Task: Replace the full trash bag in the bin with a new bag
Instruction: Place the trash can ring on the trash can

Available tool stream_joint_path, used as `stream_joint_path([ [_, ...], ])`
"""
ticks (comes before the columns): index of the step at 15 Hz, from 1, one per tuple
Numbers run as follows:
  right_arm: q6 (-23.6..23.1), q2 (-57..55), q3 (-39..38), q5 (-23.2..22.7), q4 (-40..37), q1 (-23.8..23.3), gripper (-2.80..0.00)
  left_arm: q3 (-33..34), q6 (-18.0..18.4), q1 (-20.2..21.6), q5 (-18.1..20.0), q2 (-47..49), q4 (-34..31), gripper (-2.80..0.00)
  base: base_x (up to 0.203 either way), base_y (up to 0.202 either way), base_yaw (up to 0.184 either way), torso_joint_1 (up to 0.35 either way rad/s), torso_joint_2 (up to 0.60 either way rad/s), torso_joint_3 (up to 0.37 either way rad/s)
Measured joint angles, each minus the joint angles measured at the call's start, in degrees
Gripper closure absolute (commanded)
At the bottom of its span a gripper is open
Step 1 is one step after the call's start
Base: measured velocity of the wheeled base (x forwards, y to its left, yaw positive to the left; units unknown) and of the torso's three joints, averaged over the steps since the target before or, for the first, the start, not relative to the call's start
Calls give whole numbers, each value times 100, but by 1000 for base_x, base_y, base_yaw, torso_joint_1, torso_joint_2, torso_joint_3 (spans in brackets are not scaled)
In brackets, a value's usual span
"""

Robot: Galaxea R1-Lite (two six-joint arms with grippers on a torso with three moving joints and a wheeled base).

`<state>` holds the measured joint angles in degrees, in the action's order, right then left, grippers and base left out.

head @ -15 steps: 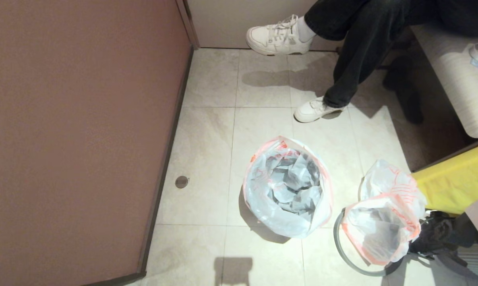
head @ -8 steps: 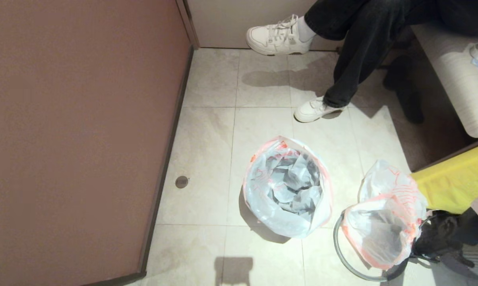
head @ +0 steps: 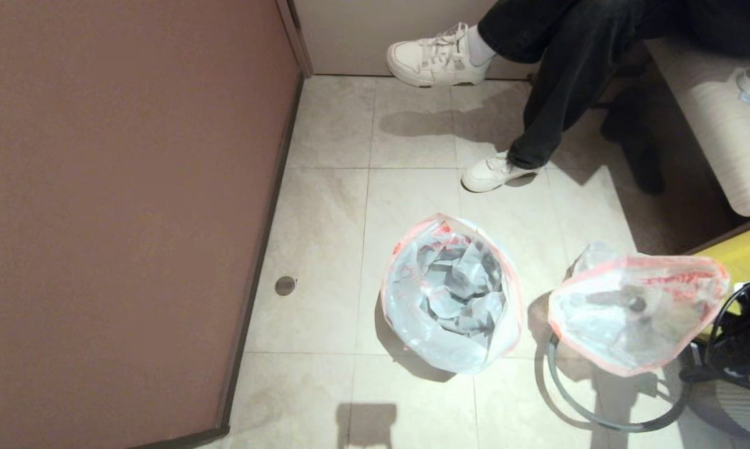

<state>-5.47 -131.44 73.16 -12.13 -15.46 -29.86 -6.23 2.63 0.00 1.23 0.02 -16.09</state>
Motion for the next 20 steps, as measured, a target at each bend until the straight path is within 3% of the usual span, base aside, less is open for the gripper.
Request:
stream_joint_path([
  [6, 73, 2448, -316, 4, -3541, 12, 0, 0, -2, 0, -2, 0, 0, 0, 0, 0, 0, 0, 0, 0],
  [8, 116, 3203, -659, 4, -4174, 9, 0, 0, 0, 0, 0, 0, 2, 0, 0, 0, 0, 0, 0, 0],
  [15, 324, 5477, -1150, -178, -4384, -35, 0, 0, 0, 0, 0, 0, 1, 0, 0, 0, 0, 0, 0, 0],
  [18, 283, 6136, -1123, -1117, -4363, -8, 0, 0, 0, 0, -2, 0, 2, 0, 0, 0, 0, 0, 0, 0],
  [20, 334, 6388, -1093, -1762, -4289, 291, 0, 0, 1, 0, -1, 0, 2, 0, 0, 0, 0, 0, 0, 0],
])
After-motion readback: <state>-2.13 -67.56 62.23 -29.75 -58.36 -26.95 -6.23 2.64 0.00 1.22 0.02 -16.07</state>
